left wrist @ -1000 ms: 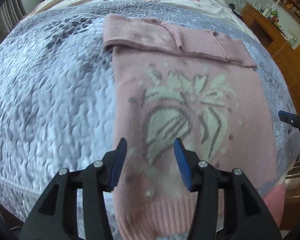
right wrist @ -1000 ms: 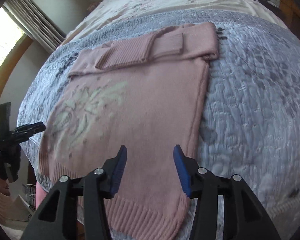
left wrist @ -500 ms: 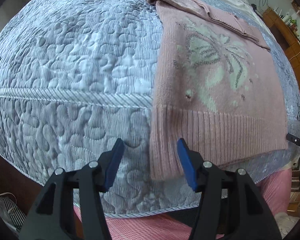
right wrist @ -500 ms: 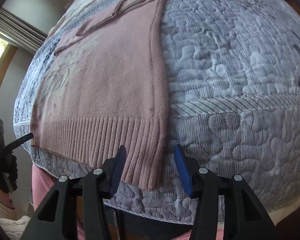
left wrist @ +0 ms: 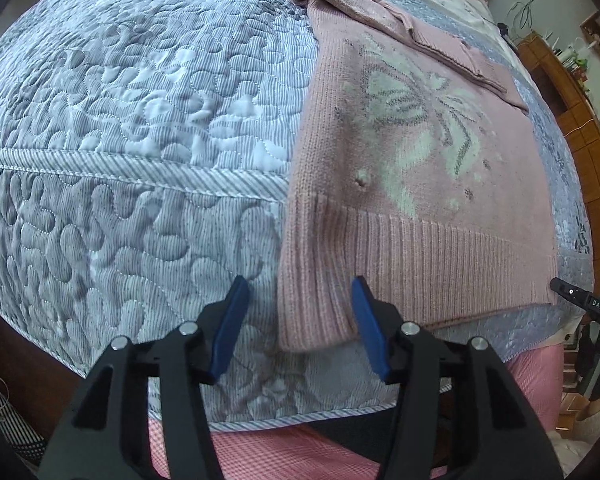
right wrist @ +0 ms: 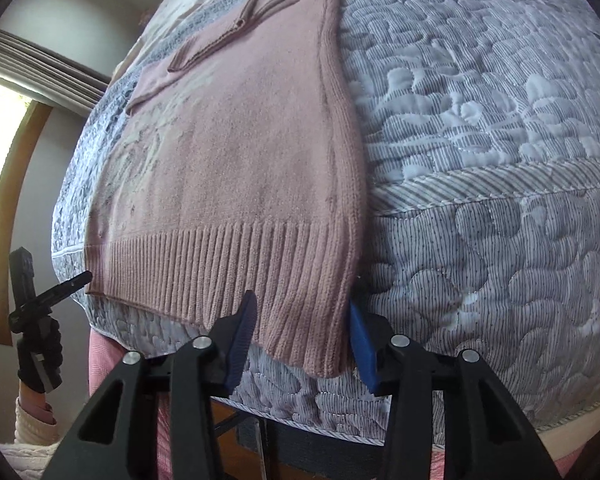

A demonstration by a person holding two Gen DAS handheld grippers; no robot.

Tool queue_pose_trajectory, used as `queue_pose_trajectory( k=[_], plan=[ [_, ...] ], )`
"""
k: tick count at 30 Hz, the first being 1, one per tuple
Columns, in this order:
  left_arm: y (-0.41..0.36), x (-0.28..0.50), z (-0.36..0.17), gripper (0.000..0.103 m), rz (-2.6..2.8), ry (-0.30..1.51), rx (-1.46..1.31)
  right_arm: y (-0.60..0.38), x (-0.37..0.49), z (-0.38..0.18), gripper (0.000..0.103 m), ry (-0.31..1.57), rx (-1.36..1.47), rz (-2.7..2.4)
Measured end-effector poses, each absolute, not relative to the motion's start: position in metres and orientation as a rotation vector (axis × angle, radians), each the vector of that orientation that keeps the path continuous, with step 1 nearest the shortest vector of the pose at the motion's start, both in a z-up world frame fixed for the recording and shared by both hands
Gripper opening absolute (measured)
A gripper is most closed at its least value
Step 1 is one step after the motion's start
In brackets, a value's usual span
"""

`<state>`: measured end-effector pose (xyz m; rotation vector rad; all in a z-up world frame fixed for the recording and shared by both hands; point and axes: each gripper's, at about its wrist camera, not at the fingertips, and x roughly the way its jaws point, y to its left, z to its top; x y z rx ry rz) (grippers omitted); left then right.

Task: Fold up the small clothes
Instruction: 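Release the collar and move both tools to the sweater hem, then grasp the ribbed hem with both tools and lift it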

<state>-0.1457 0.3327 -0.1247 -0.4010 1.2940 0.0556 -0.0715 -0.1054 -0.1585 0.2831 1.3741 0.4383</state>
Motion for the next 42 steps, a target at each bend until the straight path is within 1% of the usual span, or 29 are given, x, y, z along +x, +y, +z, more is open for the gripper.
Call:
queue_pose_trajectory(
  k=[2,4,6,7,8,9,13,18,22,26,32,36,42],
  plan=[
    [0.331,-0.149,-0.125,0.034,0.013,1.294,-0.455,-0.107,-0.073,-0.160,0.039,1.375,0.289,0.439],
    [0.327,-0.149,-0.130,0.032,0.005,1.306,-0.466,-0.106,-0.074,-0.161,0.035,1.378,0.290,0.447],
    [0.325,-0.147,-0.138,0.028,0.017,1.324,-0.467,-0.106,-0.075,-0.161,0.023,1.383,0.296,0.458],
    [0.324,-0.146,-0.141,0.019,0.013,1.329,-0.485,-0.106,-0.075,-0.161,0.021,1.382,0.300,0.463],
    [0.323,-0.146,-0.143,0.010,0.000,1.331,-0.511,-0.105,-0.075,-0.159,0.014,1.381,0.305,0.471],
    [0.323,-0.146,-0.143,0.010,-0.006,1.325,-0.530,-0.106,-0.075,-0.158,0.012,1.379,0.316,0.482],
    [0.321,-0.147,-0.132,0.008,-0.019,1.287,-0.535,-0.111,-0.072,-0.144,0.011,1.353,0.393,0.531],
    [0.327,-0.142,-0.098,0.008,-0.065,1.186,-0.560,-0.122,-0.056,-0.110,0.011,1.269,0.500,0.606],
    [0.333,-0.123,-0.073,0.008,-0.083,1.104,-0.578,-0.132,-0.030,-0.084,0.010,1.206,0.554,0.628],
    [0.342,-0.091,-0.062,0.008,-0.063,1.059,-0.570,-0.135,0.003,-0.072,0.010,1.187,0.542,0.599],
    [0.360,-0.037,-0.069,0.008,-0.013,1.032,-0.560,-0.137,0.056,-0.083,0.010,1.211,0.588,0.571],
    [0.370,-0.002,-0.088,0.008,0.023,1.039,-0.579,-0.138,0.091,-0.102,0.010,1.245,0.652,0.558],
    [0.376,0.038,-0.115,0.008,0.050,1.078,-0.580,-0.129,0.132,-0.132,0.010,1.313,0.669,0.527]
  ],
)
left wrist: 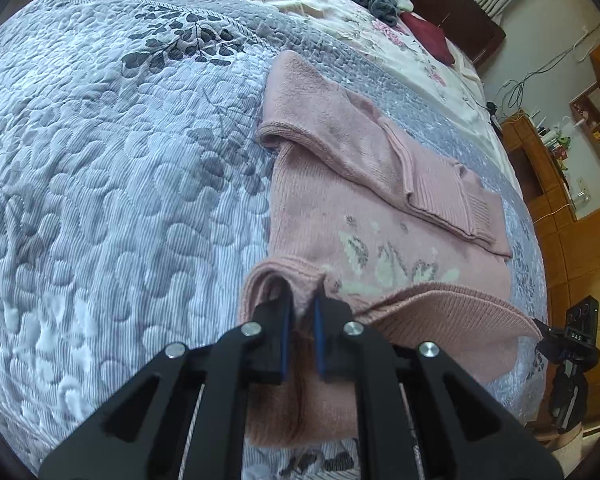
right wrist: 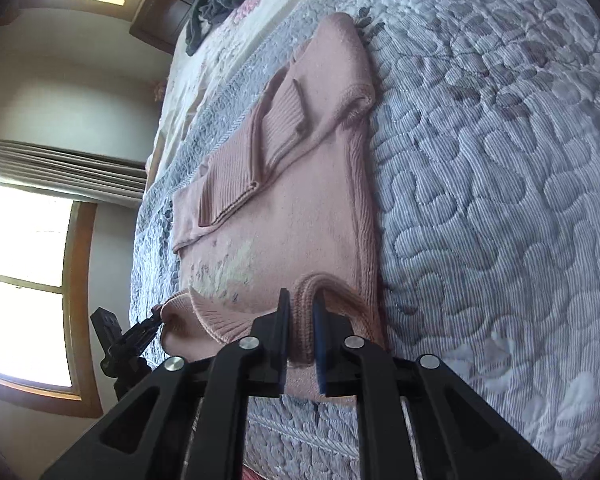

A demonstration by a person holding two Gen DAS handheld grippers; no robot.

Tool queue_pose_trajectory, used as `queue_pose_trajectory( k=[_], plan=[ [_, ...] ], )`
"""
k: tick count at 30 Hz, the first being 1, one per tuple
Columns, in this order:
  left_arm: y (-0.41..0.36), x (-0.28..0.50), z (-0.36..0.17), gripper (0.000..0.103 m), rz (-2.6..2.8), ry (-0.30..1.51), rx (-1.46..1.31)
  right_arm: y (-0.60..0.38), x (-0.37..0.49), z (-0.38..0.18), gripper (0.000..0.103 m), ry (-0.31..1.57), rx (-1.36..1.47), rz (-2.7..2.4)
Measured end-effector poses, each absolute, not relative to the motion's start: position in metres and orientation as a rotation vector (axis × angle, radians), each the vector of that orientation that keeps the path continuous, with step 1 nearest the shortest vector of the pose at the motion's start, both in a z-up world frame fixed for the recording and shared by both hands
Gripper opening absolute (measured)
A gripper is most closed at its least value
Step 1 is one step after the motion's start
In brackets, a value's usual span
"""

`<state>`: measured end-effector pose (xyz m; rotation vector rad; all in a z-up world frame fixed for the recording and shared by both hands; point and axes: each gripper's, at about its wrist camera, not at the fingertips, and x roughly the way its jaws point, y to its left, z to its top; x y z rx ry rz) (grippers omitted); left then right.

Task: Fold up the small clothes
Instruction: 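Grasp the ribbed hem with both tools and lift it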

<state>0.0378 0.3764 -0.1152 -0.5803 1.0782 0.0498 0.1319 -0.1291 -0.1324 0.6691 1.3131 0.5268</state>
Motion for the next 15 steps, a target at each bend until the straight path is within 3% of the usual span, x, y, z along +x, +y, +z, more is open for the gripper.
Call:
queue_pose_trajectory(
  k=[7,9,11,13,15],
  plan=[
    [0.385,0.059,-0.134,0.012,0.049,1.116,-0.622,-0.126,0.155,-0.153,0.015,1.370,0.680,0.506],
    [0.389,0.059,-0.133,0.014,0.037,1.121,-0.654,-0.129,0.156,-0.151,0.027,1.355,0.673,0.493],
    [0.395,0.053,-0.129,0.022,0.027,1.110,-0.687,-0.134,0.154,-0.144,0.036,1.333,0.643,0.475],
    [0.401,0.044,-0.121,0.034,0.039,1.085,-0.707,-0.141,0.147,-0.136,0.036,1.319,0.613,0.467],
    [0.408,0.033,-0.113,0.037,0.052,1.052,-0.725,-0.144,0.143,-0.128,0.036,1.307,0.571,0.461]
  ],
)
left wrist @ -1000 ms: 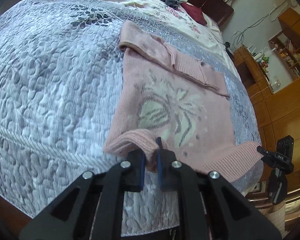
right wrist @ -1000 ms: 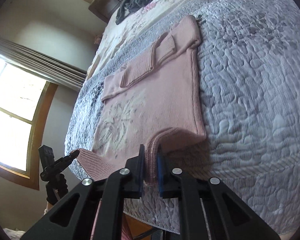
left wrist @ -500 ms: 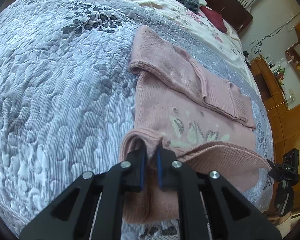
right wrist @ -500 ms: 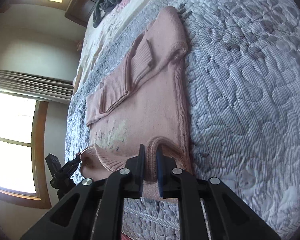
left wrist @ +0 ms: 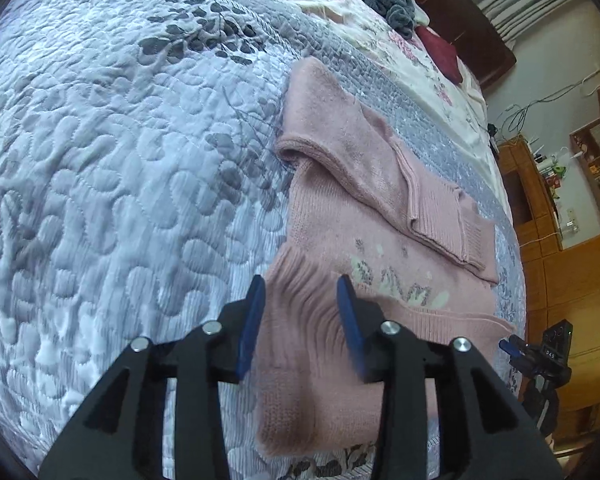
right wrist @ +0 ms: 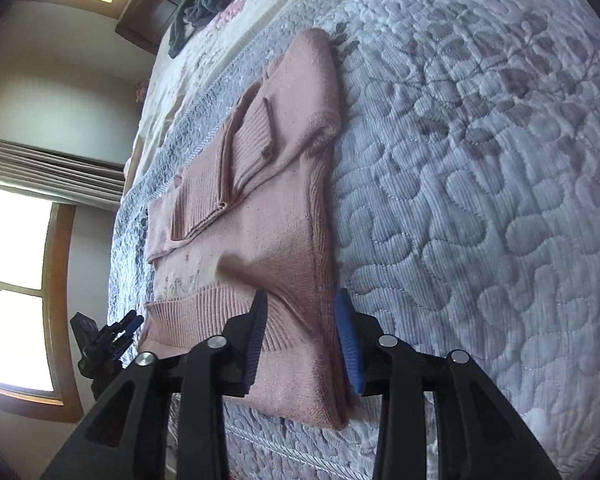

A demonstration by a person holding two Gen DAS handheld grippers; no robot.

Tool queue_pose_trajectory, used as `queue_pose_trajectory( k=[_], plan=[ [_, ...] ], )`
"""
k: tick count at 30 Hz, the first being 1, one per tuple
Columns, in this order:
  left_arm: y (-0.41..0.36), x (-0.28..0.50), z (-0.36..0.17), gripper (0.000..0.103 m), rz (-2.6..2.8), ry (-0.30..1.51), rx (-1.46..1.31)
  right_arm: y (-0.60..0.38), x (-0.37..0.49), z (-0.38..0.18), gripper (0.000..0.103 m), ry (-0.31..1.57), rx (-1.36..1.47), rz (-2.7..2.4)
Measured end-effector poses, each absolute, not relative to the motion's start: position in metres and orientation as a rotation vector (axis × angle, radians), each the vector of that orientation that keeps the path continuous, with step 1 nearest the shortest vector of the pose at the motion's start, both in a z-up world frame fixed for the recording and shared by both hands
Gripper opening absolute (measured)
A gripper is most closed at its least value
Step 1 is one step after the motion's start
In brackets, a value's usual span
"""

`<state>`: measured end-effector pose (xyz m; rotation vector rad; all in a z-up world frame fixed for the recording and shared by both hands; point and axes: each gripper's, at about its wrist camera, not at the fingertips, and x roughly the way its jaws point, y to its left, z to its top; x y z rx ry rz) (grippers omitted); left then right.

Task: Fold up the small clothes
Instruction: 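Grasp the ribbed hem with both tools and lift it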

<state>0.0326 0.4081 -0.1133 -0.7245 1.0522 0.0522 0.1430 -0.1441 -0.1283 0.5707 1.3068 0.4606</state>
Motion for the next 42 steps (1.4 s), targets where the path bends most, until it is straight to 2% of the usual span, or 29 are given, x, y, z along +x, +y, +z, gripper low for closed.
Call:
queue_pose_trajectory(
  k=[2,4,6,8,9,12,15,20,21,22,24,26,29,37,42],
  plan=[
    [0.414,0.024,-0.108,0.037,0.049,1.037,-0.734,-0.143,0.138,-0.119,0.037,1.292,0.523,0.465],
    [0.414,0.021,-0.104,0.039,0.046,1.040,-0.701,-0.137,0.135,-0.107,0.041,1.268,0.456,0.477],
    [0.409,0.025,-0.103,0.044,0.038,1.063,-0.639,-0.125,0.133,-0.096,0.053,1.248,0.367,0.492],
    [0.400,0.035,-0.105,0.053,0.022,1.106,-0.574,-0.107,0.133,-0.090,0.058,1.234,0.272,0.507],
    [0.394,0.041,-0.108,0.053,0.013,1.122,-0.543,-0.097,0.134,-0.089,0.061,1.232,0.231,0.514],
    [0.381,0.054,-0.119,0.057,-0.007,1.169,-0.477,-0.074,0.138,-0.095,0.062,1.238,0.122,0.535],
    [0.371,0.064,-0.131,0.057,0.001,1.208,-0.428,-0.056,0.144,-0.109,0.062,1.259,0.019,0.528],
    [0.363,0.069,-0.137,0.044,0.018,1.220,-0.381,-0.042,0.154,-0.133,0.062,1.292,-0.088,0.495],
    [0.361,0.068,-0.137,0.041,0.021,1.218,-0.367,-0.042,0.153,-0.136,0.057,1.296,-0.102,0.492],
    [0.360,0.067,-0.136,0.033,0.024,1.214,-0.356,-0.041,0.152,-0.138,0.050,1.292,-0.116,0.490],
    [0.357,0.064,-0.133,0.025,0.027,1.203,-0.338,-0.043,0.147,-0.138,0.026,1.279,-0.136,0.494],
    [0.354,0.057,-0.127,0.014,0.029,1.183,-0.314,-0.047,0.138,-0.134,0.012,1.266,-0.118,0.523],
    [0.349,0.044,-0.117,0.010,0.028,1.154,-0.301,-0.050,0.121,-0.122,0.011,1.230,-0.129,0.528],
    [0.338,-0.007,-0.083,0.008,0.002,1.044,-0.327,-0.064,0.071,-0.073,0.010,1.134,-0.047,0.585],
    [0.333,-0.008,-0.045,0.008,-0.007,0.939,-0.315,-0.069,0.069,-0.031,0.010,1.053,-0.010,0.606]
  ],
)
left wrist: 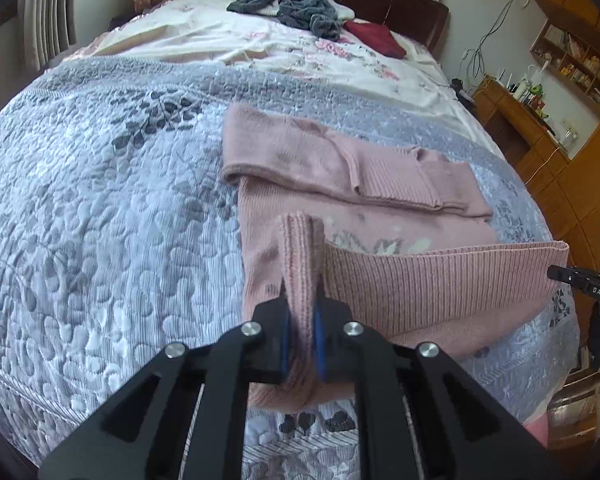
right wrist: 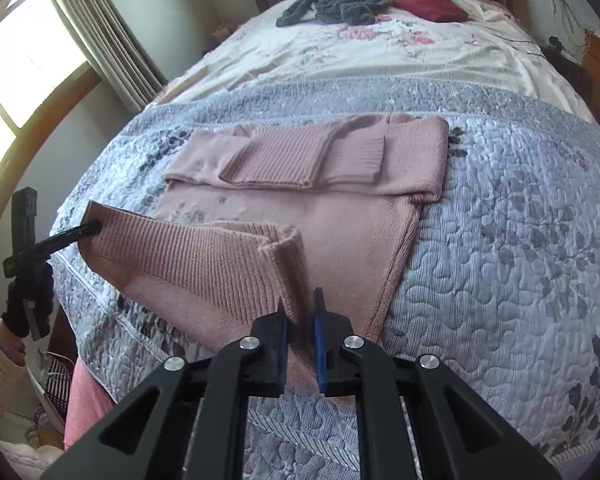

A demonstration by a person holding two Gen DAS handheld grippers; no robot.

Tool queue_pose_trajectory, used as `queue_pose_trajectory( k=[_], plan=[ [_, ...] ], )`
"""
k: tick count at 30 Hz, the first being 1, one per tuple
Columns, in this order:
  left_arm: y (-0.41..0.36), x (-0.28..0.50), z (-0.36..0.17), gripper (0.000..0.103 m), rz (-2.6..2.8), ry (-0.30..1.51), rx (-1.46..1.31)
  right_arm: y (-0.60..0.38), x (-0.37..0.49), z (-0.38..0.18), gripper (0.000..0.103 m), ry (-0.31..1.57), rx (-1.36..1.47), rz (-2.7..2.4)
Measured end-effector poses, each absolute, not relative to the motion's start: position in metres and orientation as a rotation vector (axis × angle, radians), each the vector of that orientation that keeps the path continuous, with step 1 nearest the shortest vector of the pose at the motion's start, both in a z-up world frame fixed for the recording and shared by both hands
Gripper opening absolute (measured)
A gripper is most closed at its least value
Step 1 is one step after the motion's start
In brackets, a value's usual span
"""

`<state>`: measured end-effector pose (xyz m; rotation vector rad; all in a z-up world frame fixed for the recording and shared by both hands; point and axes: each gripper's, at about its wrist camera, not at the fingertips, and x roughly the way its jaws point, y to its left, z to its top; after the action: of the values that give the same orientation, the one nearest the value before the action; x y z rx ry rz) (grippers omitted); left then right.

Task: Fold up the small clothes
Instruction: 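Grasp the ribbed hem with both tools and lift it, then fold the hem over onto the collar with both tools and release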

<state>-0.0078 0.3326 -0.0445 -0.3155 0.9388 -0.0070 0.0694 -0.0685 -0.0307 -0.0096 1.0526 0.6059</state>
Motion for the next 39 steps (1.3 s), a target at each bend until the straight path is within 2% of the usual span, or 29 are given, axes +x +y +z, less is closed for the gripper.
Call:
queue_pose_trajectory(
  k=[8,17,23,29,37,39],
  plan=[
    [0.335,0.054,0.012,0.008,-0.007,0.798,-0.310,-0.065,0.117,0.021,0.010,0.946,0.015,0.572],
    [0.354,0.152,0.015,0.008,0.033,0.768,-0.351,-0.062,0.223,0.017,0.010,0.957,0.097,0.477],
    [0.370,0.216,-0.012,0.008,0.090,0.810,-0.353,-0.058,0.289,-0.007,0.010,0.991,0.144,0.437],
    [0.368,0.264,-0.064,0.008,0.121,0.919,-0.307,-0.056,0.333,-0.052,0.008,1.064,0.118,0.371],
    [0.368,0.287,-0.122,0.011,0.166,1.024,-0.269,-0.067,0.342,-0.113,0.008,1.177,0.158,0.344],
    [0.374,0.287,-0.129,0.012,0.183,1.044,-0.277,-0.068,0.335,-0.126,0.014,1.208,0.174,0.352]
  ],
)
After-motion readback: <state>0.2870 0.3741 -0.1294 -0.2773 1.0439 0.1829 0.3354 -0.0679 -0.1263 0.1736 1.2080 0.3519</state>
